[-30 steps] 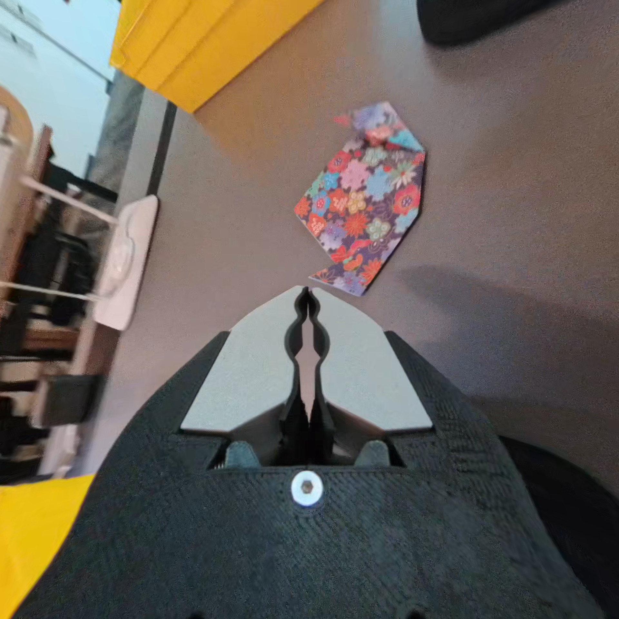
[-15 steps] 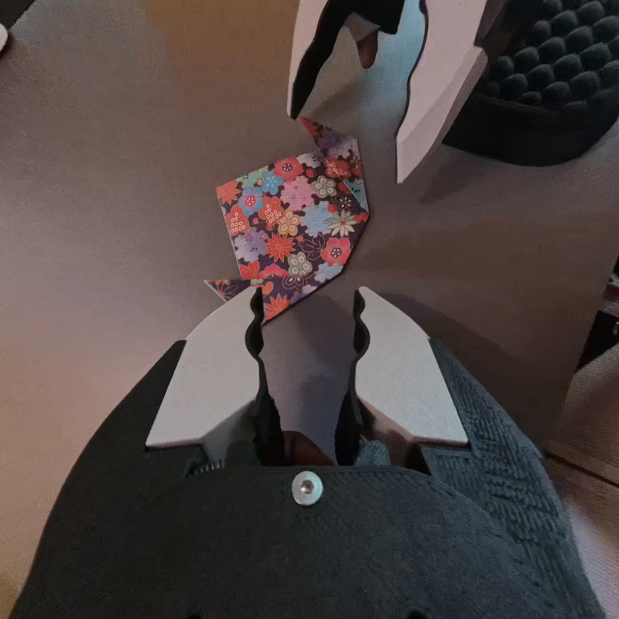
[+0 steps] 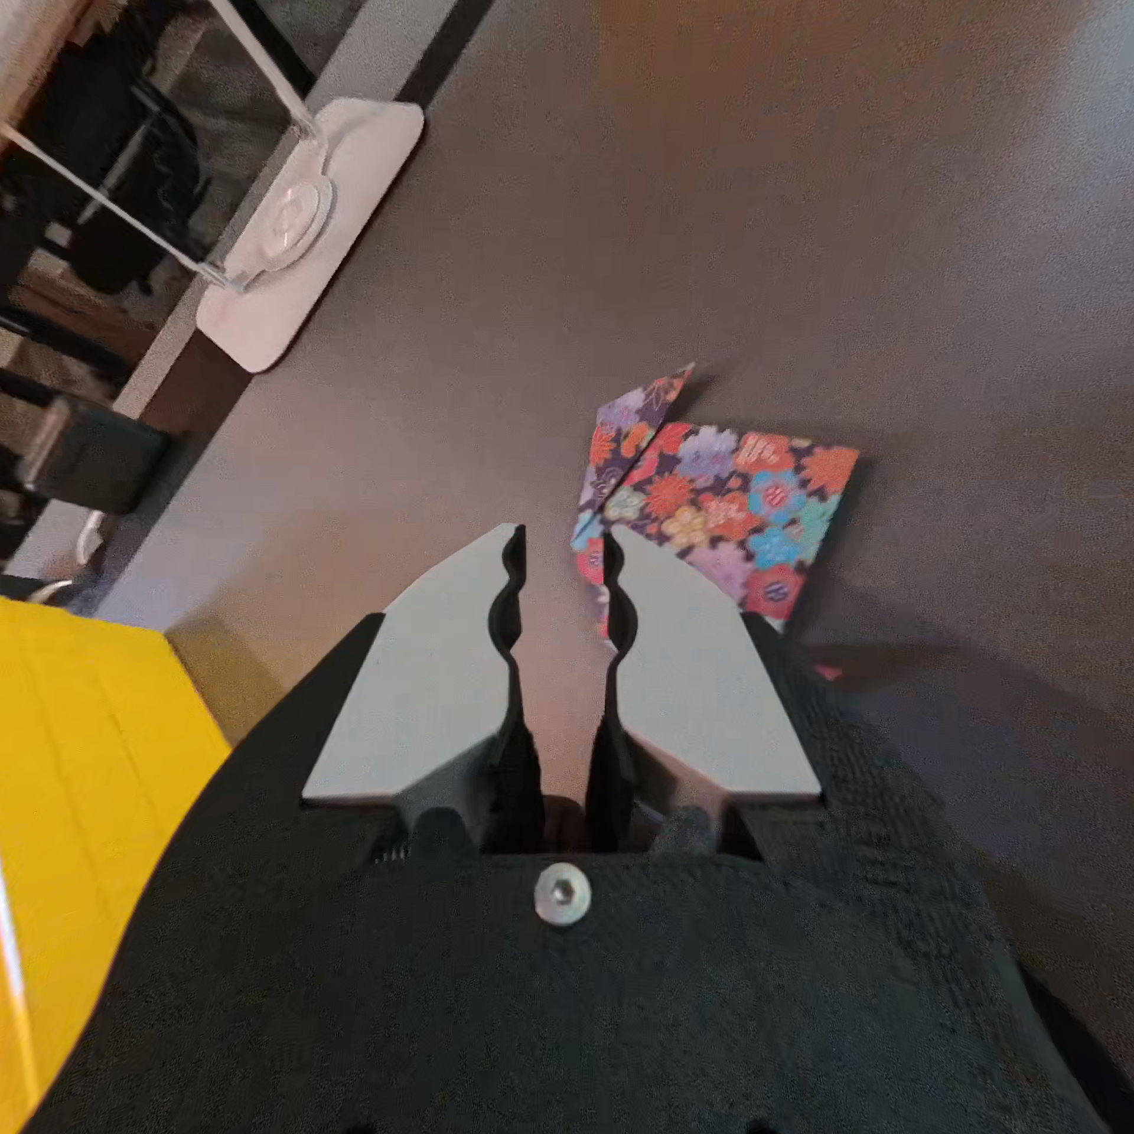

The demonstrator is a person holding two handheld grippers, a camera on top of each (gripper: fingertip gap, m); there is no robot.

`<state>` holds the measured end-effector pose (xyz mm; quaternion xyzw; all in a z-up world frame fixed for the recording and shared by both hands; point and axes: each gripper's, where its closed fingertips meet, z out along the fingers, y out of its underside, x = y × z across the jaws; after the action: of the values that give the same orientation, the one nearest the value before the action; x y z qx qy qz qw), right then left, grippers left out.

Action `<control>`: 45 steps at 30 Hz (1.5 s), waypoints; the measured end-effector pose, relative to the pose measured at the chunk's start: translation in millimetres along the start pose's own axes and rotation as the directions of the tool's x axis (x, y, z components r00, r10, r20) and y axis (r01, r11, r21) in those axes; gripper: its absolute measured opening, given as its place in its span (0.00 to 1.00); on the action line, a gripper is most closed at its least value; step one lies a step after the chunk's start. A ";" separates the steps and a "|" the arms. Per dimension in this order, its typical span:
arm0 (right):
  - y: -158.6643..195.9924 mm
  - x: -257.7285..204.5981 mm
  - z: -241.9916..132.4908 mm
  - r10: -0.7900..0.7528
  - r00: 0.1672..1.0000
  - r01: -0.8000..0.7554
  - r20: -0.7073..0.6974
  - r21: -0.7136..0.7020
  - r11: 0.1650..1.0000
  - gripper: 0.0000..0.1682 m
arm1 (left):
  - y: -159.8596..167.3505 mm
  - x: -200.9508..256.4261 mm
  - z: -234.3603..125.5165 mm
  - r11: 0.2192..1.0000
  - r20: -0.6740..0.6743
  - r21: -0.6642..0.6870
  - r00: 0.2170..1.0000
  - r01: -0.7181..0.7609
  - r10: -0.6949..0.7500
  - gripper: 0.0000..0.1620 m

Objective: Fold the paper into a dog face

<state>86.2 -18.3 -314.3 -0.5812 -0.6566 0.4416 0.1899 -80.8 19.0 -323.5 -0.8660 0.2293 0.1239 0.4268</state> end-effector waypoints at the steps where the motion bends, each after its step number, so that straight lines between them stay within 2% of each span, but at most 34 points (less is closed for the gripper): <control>1: -9.6 8.3 -8.4 -0.013 0.999 0.017 -0.043 0.087 0.996 0.50 | -2.8 3.7 -8.2 0.997 -0.034 0.051 0.998 0.053 -0.051 0.12; 2: -19.1 13.1 -16.3 -0.052 0.995 0.065 -0.081 0.165 0.984 0.48 | -4.2 5.7 -14.7 0.992 -0.048 0.085 0.995 0.092 -0.088 0.11; 3: -30.6 14.6 -23.4 -0.133 0.982 0.163 -0.133 0.245 0.956 0.51 | -4.2 7.3 -19.2 0.988 -0.049 0.105 0.993 0.115 -0.110 0.11; 5: -60.7 2.3 -39.0 -0.339 0.895 0.437 -0.288 0.429 0.790 0.68 | -4.3 12.0 -20.7 0.987 -0.046 0.118 0.993 0.109 -0.104 0.10; 6: -73.2 -5.8 -46.5 -0.376 0.853 0.517 -0.361 0.496 0.697 0.75 | -3.4 12.4 -17.8 0.990 -0.034 0.106 0.996 0.089 -0.086 0.10; 7: -80.7 -11.2 -49.8 -0.383 0.836 0.547 -0.393 0.533 0.646 0.79 | -1.2 11.7 -12.6 0.994 -0.021 0.079 0.997 0.072 -0.071 0.10; 8: -84.8 -12.6 -48.8 -0.372 0.841 0.539 -0.393 0.548 0.639 0.86 | 1.8 11.7 -5.7 0.998 -0.018 0.040 0.998 0.058 -0.057 0.09; 9: -86.7 -12.0 -46.3 -0.360 0.850 0.525 -0.385 0.553 0.647 0.87 | 4.1 12.6 2.7 0.999 -0.028 0.003 0.999 0.044 -0.044 0.08; 12: -91.8 -13.1 -45.2 -0.370 0.833 0.551 -0.412 0.559 0.619 0.87 | 15.4 16.0 30.1 0.992 -0.087 -0.117 0.996 -0.041 0.031 0.02; 15: -91.0 -13.5 -48.3 -0.384 0.820 0.568 -0.425 0.521 0.637 0.87 | 25.5 30.6 44.6 0.970 -0.208 -0.192 0.973 -0.146 0.105 0.00; 18: -86.1 -13.7 -56.2 -0.397 0.809 0.580 -0.434 0.479 0.659 0.88 | 18.7 55.4 37.7 0.952 -0.345 -0.140 0.915 -0.272 0.211 0.00; 22: -65.2 -17.4 -55.1 -0.458 0.785 0.607 -0.418 0.367 0.705 0.88 | 3.0 108.6 20.6 0.923 -0.489 0.079 0.792 -0.378 0.366 0.00; 25: -31.1 -22.5 -38.5 -0.548 0.747 0.644 -0.377 0.208 0.736 0.82 | 0.9 140.6 2.3 0.863 -0.530 0.209 0.688 -0.460 0.495 0.00; 28: 15.0 -34.8 -12.9 -0.691 0.655 0.728 -0.307 0.013 0.685 0.69 | 0.8 169.0 -17.8 0.803 -0.553 0.321 0.589 -0.502 0.589 0.00; 30: 40.8 -45.7 2.5 -0.767 0.588 0.774 -0.258 -0.096 0.626 0.60 | -3.0 162.8 -26.4 0.772 -0.461 0.340 0.620 -0.537 0.635 0.00; 32: 56.8 -60.4 13.4 -0.810 0.551 0.802 -0.202 -0.138 0.581 0.50 | -8.9 160.7 -49.4 0.792 -0.436 0.399 0.664 -0.462 0.607 0.03; 34: 61.4 -67.6 21.9 -0.842 0.509 0.826 -0.179 -0.173 0.537 0.48 | -8.8 152.4 -59.6 0.813 -0.397 0.414 0.722 -0.410 0.567 0.04; 36: 61.0 -67.2 30.9 -0.857 0.489 0.832 -0.160 -0.209 0.514 0.50 | -0.6 134.7 -44.9 0.810 -0.293 0.332 0.763 -0.483 0.576 0.01; 39: 56.7 -61.9 43.8 -0.850 0.510 0.821 -0.131 -0.222 0.526 0.54 | 20.9 134.5 -22.4 0.799 -0.321 0.172 0.734 -0.576 0.598 0.00; 42: 58.8 -60.2 49.2 -0.842 0.531 0.812 -0.096 -0.227 0.538 0.52 | 17.5 157.0 -28.5 0.803 -0.387 0.248 0.705 -0.541 0.594 0.00; 45: 69.5 -64.4 48.9 -0.857 0.511 0.830 -0.073 -0.219 0.513 0.45 | 17.8 168.4 -36.6 0.786 -0.374 0.295 0.691 -0.543 0.619 0.00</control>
<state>106.5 -100.4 -379.2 -0.2361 -0.8695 0.1886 0.3908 56.4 -68.7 -382.5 -0.7148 0.5938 0.0292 0.3683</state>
